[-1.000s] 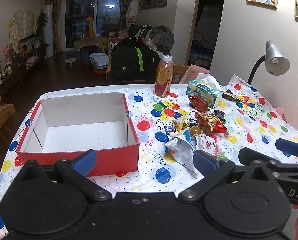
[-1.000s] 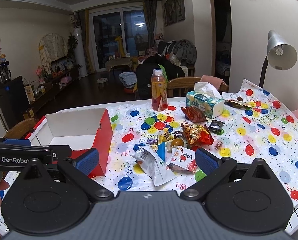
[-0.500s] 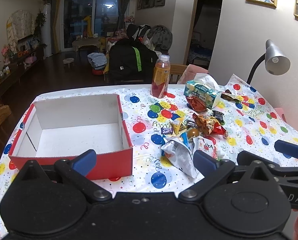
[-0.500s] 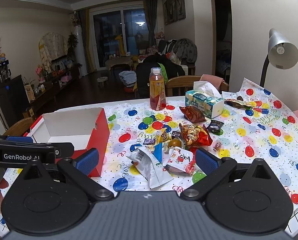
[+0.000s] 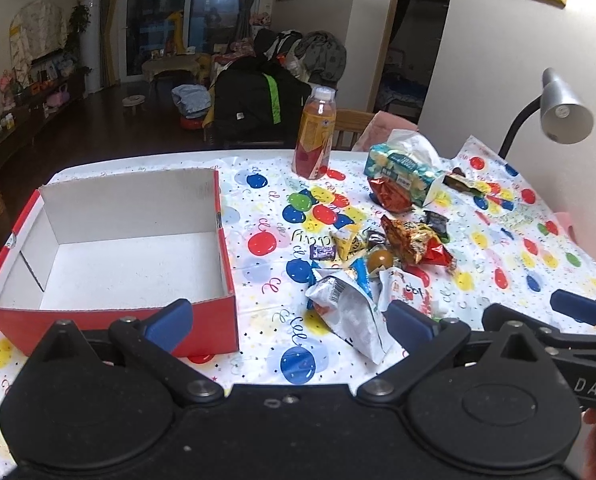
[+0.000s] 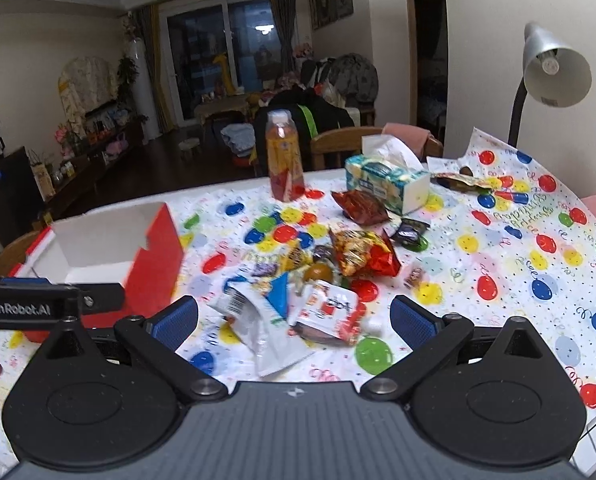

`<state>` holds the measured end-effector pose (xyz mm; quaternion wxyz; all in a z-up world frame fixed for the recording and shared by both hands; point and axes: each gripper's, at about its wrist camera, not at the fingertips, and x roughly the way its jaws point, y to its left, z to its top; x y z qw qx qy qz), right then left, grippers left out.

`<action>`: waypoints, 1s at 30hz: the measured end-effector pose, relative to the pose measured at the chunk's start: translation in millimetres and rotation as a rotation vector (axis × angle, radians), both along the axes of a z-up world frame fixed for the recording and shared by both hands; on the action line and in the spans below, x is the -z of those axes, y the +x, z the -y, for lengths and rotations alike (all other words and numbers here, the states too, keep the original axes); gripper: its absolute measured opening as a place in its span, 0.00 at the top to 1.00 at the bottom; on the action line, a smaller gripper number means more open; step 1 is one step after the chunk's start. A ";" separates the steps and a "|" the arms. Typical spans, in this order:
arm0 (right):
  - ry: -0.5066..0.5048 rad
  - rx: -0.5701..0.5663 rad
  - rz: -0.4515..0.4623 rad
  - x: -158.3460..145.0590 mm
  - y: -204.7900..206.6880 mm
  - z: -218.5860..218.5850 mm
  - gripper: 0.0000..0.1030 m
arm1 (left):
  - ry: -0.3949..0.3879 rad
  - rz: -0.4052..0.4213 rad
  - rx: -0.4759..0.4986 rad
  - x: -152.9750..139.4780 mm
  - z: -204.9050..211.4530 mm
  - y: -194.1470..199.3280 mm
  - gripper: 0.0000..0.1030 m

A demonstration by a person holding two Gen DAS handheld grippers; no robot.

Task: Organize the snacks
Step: 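Grasp the silver wrapper with the left tool while the right tool grasps the white-red pouch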

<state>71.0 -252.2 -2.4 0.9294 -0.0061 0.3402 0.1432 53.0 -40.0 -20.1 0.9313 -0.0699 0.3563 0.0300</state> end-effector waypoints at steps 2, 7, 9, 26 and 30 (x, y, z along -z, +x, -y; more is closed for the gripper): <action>-0.009 -0.010 -0.012 6.0 8.8 4.7 0.00 | 0.008 -0.005 0.014 4.8 5.1 9.5 0.00; -0.073 -0.082 -0.015 32.6 38.3 14.8 0.00 | 0.001 -0.026 0.033 21.9 18.6 36.3 0.03; -0.090 -0.111 -0.044 46.2 53.3 17.7 0.02 | -0.020 -0.044 0.033 31.2 23.6 47.3 0.05; -0.248 -0.536 -0.123 121.3 147.7 12.4 0.11 | -0.086 -0.266 -0.107 97.3 52.0 122.6 0.27; -0.265 -0.633 -0.146 131.6 163.2 7.7 0.11 | -0.127 -0.314 -0.133 107.5 52.9 133.0 0.31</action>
